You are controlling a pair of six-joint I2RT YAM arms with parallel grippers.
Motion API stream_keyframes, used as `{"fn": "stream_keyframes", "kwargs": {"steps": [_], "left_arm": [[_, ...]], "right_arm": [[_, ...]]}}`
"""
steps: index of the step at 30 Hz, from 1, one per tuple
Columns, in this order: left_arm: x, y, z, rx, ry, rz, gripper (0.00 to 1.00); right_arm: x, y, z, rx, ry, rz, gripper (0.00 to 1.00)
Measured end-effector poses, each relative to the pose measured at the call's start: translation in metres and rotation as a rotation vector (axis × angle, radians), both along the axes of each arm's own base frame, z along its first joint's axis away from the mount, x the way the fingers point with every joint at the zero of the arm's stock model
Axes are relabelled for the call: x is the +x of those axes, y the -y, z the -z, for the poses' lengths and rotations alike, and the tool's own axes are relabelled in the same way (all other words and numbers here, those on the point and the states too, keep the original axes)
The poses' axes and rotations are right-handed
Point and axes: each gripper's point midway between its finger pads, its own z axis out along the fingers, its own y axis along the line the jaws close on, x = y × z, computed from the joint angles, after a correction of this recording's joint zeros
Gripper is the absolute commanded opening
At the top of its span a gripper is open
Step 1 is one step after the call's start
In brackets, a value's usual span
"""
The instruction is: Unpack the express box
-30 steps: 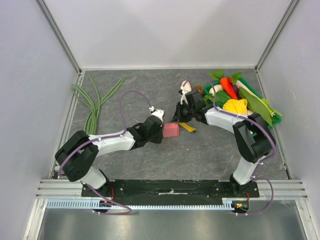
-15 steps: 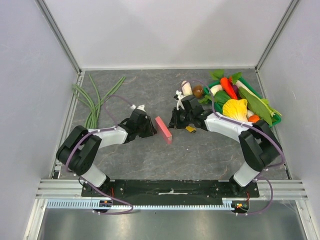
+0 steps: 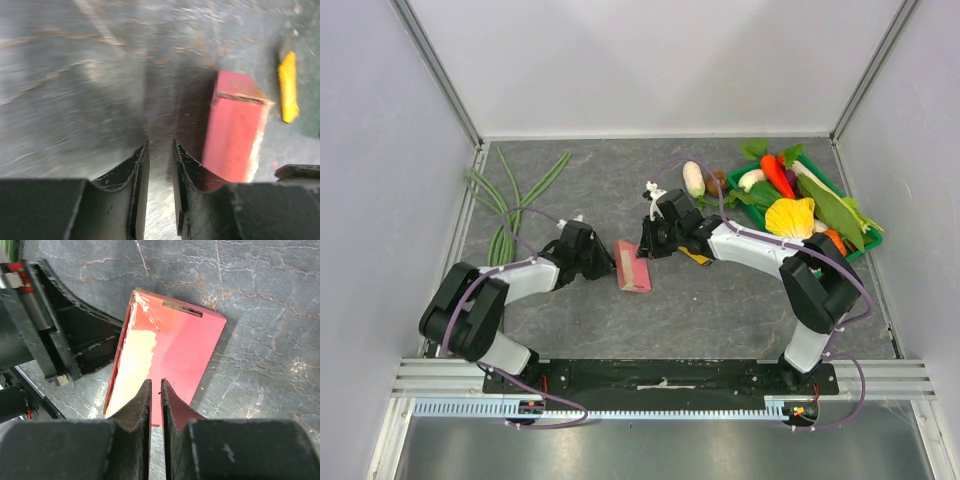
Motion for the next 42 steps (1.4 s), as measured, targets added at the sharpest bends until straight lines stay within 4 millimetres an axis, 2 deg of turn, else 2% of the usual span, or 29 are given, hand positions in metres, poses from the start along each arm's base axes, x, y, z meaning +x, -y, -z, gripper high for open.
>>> {"fn": "stream_keyframes", "kwargs": {"steps": [4, 6, 10, 15, 18, 22, 30, 36, 42], "left_arm": [[-0.008, -0.039, -0.002, 0.11, -0.016, -0.132, 0.36], [-0.014, -0.057, -0.006, 0.155, -0.012, -0.185, 0.39], [-0.02, -0.075, -0.02, 0.186, 0.023, -0.235, 0.5], [-0.023, -0.067, -0.037, 0.115, 0.084, -0.204, 0.52], [-0.027, -0.057, -0.034, 0.073, 0.08, -0.152, 0.52], [-0.03, -0.042, -0.027, 0.028, 0.066, -0.066, 0.49], [-0.03, -0.021, -0.019, -0.035, 0.072, 0.051, 0.37], [-0.029, -0.02, -0.016, -0.035, 0.072, 0.057, 0.3], [-0.032, -0.023, -0.013, -0.027, 0.071, 0.048, 0.29]], "right_arm": [[0.001, -0.009, 0.003, -0.01, 0.004, -0.011, 0.19], [0.0, -0.013, 0.007, -0.023, 0.005, -0.019, 0.23], [-0.003, -0.013, 0.013, -0.057, 0.011, -0.023, 0.34], [-0.001, -0.006, 0.019, -0.109, 0.034, -0.023, 0.45], [0.002, 0.0, 0.025, -0.149, 0.048, -0.016, 0.54], [0.001, 0.007, 0.031, -0.197, 0.058, -0.018, 0.54], [0.001, 0.008, 0.044, -0.234, 0.052, -0.035, 0.45], [0.0, 0.009, 0.05, -0.246, 0.045, -0.043, 0.36], [0.0, 0.008, 0.05, -0.241, 0.043, -0.041, 0.28]]}}
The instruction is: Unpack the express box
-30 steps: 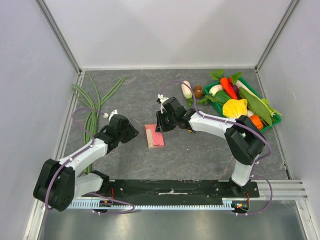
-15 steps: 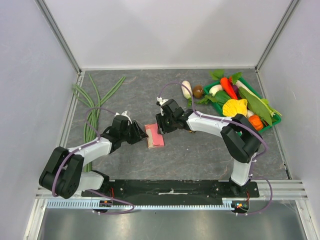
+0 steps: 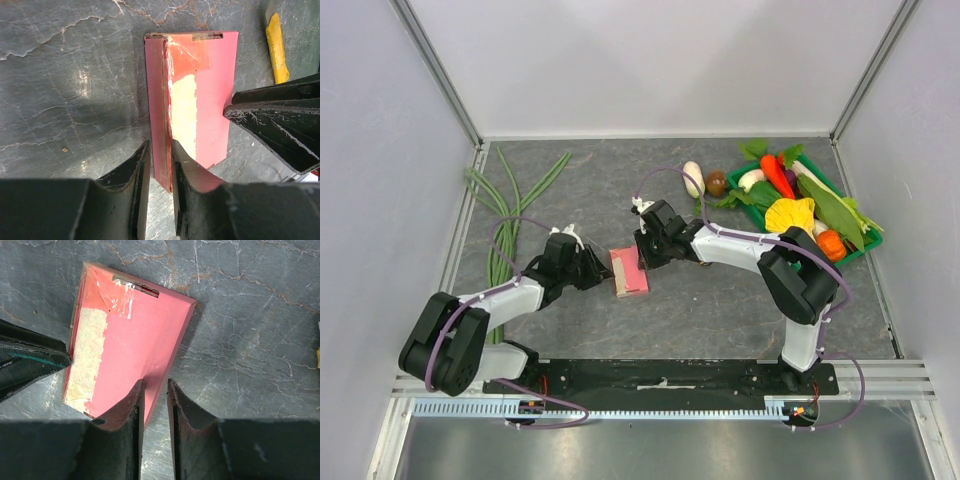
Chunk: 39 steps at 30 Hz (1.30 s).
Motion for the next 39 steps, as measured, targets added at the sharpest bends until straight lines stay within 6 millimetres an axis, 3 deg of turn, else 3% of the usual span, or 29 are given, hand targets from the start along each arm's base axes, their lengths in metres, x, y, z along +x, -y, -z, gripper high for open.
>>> {"fn": "stream_keyframes", "kwargs": {"steps": [30, 39], "left_arm": [[0.004, -0.019, 0.007, 0.101, -0.02, -0.082, 0.23], [0.004, -0.014, 0.011, 0.073, -0.1, -0.079, 0.13]], "right_arm": [[0.001, -0.012, 0.001, 0.036, -0.012, 0.009, 0.21], [0.002, -0.013, 0.001, 0.038, -0.018, 0.02, 0.2]]}}
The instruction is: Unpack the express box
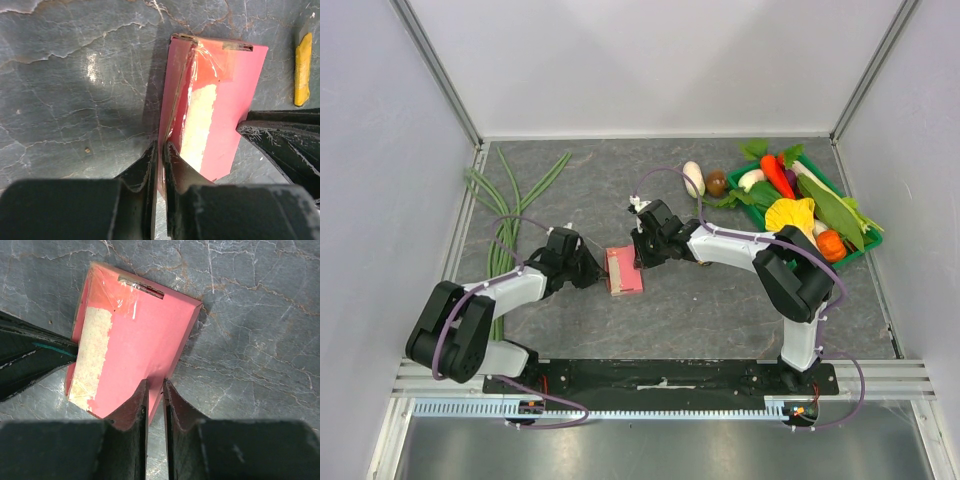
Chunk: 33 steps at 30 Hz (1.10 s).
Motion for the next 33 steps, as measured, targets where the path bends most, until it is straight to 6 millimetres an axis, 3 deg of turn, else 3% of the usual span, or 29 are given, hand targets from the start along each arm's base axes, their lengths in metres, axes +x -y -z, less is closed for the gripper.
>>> {"fn": "stream_keyframes", "kwargs": {"steps": [14, 23, 28, 33], "left_arm": [[-0.005, 0.004, 0.009, -0.13, -0.042, -0.024, 0.12], [-0.006, 0.007, 0.008, -0.167, -0.012, -0.004, 0.24], [-0.006, 0.011, 0.009, -0.187, -0.014, 0.01, 0.02], [-0.007, 0.01, 0.007, -0.184, -0.008, 0.012, 0.02]], "right_arm": [[0.005, 0.003, 0.001, 0.018, -0.029, 0.013, 0.19], [0.006, 0.003, 0.001, 0.022, -0.036, 0.012, 0.22], [0.008, 0.005, 0.001, 0.023, -0.037, 0.018, 0.23], [0.01, 0.006, 0.001, 0.017, -0.03, 0.023, 0.27]]}}
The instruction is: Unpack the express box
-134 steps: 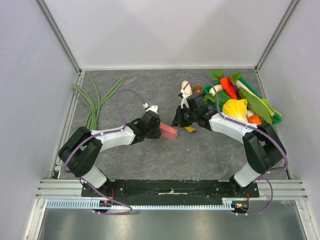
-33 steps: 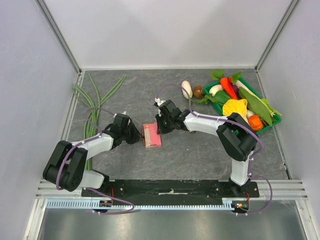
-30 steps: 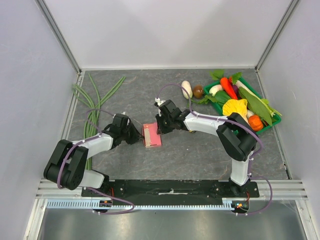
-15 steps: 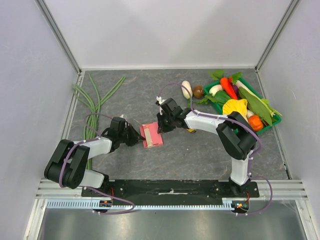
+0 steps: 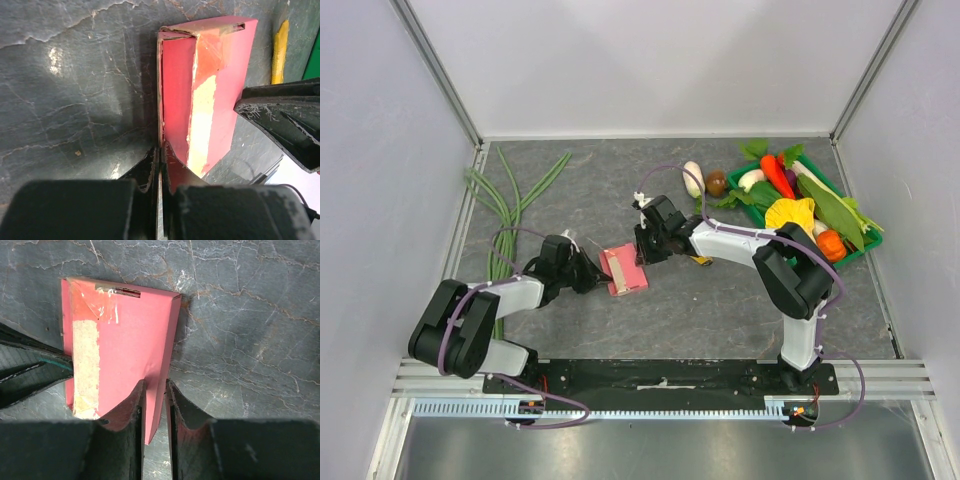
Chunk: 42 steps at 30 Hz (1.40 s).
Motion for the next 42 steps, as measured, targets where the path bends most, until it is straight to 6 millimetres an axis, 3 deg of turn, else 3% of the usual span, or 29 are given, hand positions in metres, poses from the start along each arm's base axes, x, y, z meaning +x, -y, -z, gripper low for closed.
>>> {"fn": "stream_keyframes", "kwargs": {"steps": [6, 8, 11, 19, 22, 27, 31, 36, 42], "left_arm": [[-0.005, -0.003, -0.018, 0.015, 0.053, 0.031, 0.02], [-0.006, -0.005, -0.028, 0.024, 0.081, 0.046, 0.02], [-0.004, -0.005, -0.044, 0.037, 0.118, 0.07, 0.02], [0.006, -0.002, -0.072, 0.059, 0.152, 0.112, 0.02], [0.006, -0.001, -0.077, 0.062, 0.14, 0.118, 0.02], [0.007, 0.002, -0.086, 0.055, 0.134, 0.133, 0.02], [0.007, 0.003, -0.089, 0.051, 0.133, 0.144, 0.02], [0.004, 0.004, -0.087, 0.058, 0.11, 0.163, 0.02], [0.006, 0.004, -0.091, 0.066, 0.11, 0.173, 0.02]], "right_arm": [[0.003, 0.008, -0.003, -0.042, 0.024, 0.02, 0.39], [0.005, 0.013, -0.005, -0.062, 0.035, 0.033, 0.47], [0.007, 0.02, -0.018, -0.072, 0.061, 0.055, 0.54], [0.021, 0.005, -0.1, 0.058, 0.219, 0.054, 0.67], [0.015, -0.007, -0.114, 0.102, 0.246, 0.014, 0.69], [0.0, -0.023, -0.111, 0.123, 0.229, -0.052, 0.69], [-0.005, -0.03, -0.098, 0.112, 0.211, -0.084, 0.67], [-0.004, -0.03, -0.076, 0.073, 0.183, -0.082, 0.61], [-0.001, -0.028, -0.068, 0.048, 0.182, -0.068, 0.54]]}}
